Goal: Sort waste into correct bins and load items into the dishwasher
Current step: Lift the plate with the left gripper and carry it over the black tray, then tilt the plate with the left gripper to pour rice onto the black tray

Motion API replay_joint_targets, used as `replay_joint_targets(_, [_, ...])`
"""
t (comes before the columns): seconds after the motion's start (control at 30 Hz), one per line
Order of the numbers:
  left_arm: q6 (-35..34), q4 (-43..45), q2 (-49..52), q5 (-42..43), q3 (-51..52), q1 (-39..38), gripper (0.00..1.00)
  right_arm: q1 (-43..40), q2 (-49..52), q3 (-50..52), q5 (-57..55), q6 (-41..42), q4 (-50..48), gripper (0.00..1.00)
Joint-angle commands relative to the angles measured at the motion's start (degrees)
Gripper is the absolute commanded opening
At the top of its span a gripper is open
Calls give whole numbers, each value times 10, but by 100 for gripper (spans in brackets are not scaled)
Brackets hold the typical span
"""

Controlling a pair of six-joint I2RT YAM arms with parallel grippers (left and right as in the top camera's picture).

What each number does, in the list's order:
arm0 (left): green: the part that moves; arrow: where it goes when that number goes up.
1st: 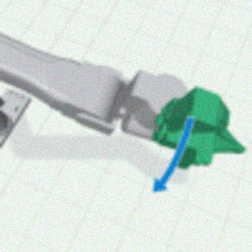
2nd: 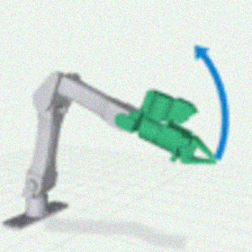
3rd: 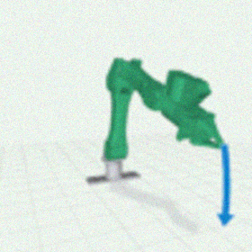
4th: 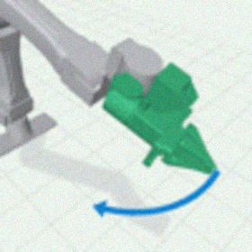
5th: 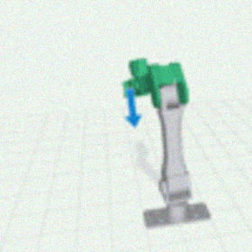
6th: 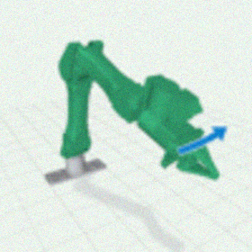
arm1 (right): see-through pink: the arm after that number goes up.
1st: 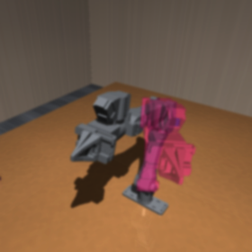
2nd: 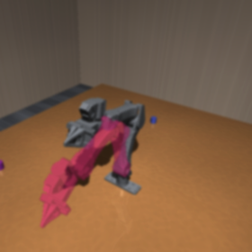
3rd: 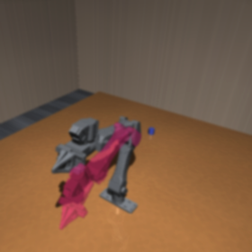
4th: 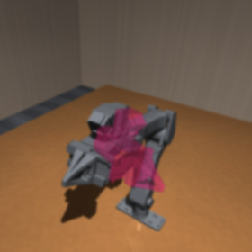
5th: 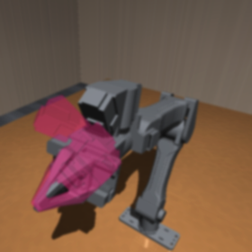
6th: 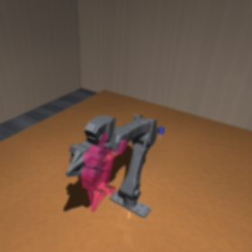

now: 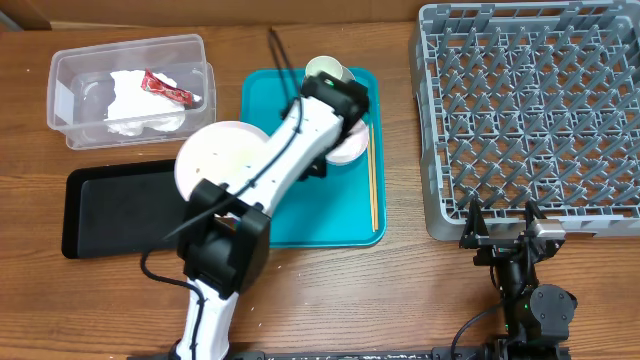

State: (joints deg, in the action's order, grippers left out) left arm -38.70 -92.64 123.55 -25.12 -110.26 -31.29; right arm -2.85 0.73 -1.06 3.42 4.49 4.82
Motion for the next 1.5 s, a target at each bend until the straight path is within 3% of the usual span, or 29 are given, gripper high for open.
replay_joint_targets(0.0, [-20,-5,-46,-3,-14,52,4,3,-5,6,-6,0,-2,100])
replay_joint_targets(0.27, [0,16,-95,77,-14,158,4,3,-5,6,-6,0,-2,100])
replay_joint_targets(0.77, [41,64,-97,243,-12,305,4,3,-5,6,-6,0,-2,100])
replay_joint_targets(1.2, [71,85,-97,379,-12,378,4,3,-5,6,-6,0,-2,100])
replay_joint_targets(1.47, [73,89,-97,417,-12,402,4,3,-5,6,-6,0,-2,100])
